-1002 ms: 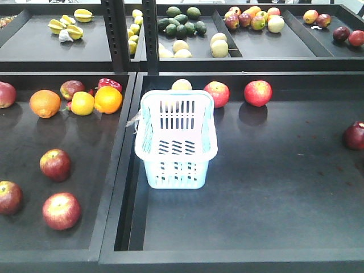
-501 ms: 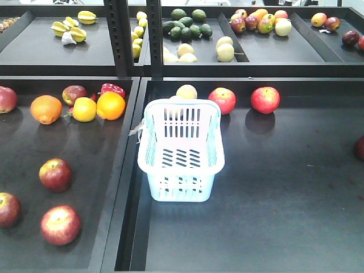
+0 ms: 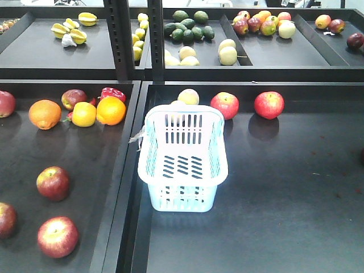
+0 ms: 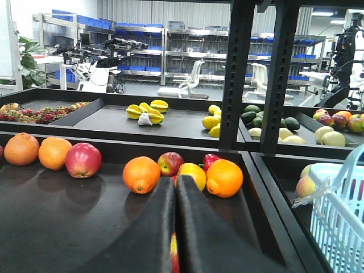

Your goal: Pick three apples into basket with both arms

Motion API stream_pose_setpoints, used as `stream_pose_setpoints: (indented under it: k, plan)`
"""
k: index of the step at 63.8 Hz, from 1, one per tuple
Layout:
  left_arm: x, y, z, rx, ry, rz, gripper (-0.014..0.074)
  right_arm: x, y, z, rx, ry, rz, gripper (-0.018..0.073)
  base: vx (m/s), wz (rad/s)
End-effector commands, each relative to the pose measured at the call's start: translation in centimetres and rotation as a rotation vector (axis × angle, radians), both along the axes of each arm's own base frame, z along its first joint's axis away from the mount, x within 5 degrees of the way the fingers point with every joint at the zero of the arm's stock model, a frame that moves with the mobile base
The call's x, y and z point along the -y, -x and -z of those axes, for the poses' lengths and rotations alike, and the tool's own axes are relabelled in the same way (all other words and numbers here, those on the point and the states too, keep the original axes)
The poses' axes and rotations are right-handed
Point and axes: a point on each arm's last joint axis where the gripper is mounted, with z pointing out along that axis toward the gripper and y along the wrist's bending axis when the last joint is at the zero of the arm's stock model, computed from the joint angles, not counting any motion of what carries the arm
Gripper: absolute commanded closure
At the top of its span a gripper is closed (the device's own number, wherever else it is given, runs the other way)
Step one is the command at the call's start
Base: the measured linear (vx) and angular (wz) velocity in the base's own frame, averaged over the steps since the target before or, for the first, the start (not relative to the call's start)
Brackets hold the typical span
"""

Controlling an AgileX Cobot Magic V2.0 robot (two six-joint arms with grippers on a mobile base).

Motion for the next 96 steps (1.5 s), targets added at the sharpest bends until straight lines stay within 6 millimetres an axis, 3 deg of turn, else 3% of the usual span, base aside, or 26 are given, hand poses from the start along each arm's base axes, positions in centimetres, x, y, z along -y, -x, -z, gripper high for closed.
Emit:
stream_pose_setpoints:
  k: [1,96]
  plan:
    - [-0.04,0.07,0.03,0.068,0.002,-0.004,0.0603,0.03,0.09,-0.27,0.073,0.008,0.006,0.0564,0.04,0.0]
    - [-0.04,0.07,0.03,0.068,0.002,-0.004,0.0603,0.03,0.09,-0.27,0.073,0.008,0.006,0.0564,0.02,0.0]
